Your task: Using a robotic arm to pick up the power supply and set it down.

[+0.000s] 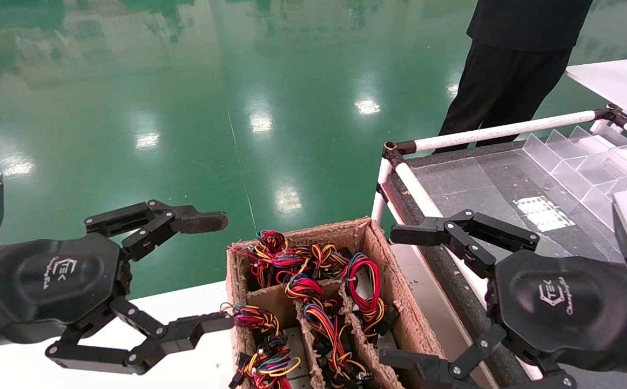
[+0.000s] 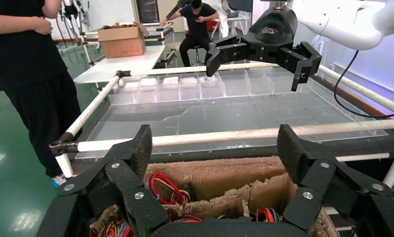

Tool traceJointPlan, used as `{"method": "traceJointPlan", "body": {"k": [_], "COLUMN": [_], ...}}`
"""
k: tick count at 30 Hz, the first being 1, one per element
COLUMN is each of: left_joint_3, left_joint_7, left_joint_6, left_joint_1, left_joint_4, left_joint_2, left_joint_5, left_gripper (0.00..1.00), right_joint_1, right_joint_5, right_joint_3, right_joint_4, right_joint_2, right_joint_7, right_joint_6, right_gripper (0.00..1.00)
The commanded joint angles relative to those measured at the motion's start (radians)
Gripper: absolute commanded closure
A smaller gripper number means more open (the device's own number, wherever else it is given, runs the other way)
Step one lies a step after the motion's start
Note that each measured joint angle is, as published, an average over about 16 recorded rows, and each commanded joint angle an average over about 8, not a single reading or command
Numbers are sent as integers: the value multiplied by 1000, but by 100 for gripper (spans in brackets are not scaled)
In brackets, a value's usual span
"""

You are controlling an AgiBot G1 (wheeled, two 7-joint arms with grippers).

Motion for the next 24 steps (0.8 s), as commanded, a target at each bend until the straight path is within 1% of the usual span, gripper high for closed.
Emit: {"method": "traceJointPlan", "body": {"k": [1,24], "left_joint_3": [0,0], "left_joint_7": [0,0], "left_joint_6": [0,0], "left_joint_1": [0,0], "left_joint_4": [0,0], "left_joint_2": [0,0], "left_joint_5": [0,0], "left_gripper": [100,100], "right_joint_1": [0,0], "right_joint_5": [0,0], "right_joint_3": [0,0], "right_joint_4": [0,0], "right_joint_2": [0,0], "right_joint_7": [0,0], "right_joint_6": [0,0], "right_gripper": [0,0]}}
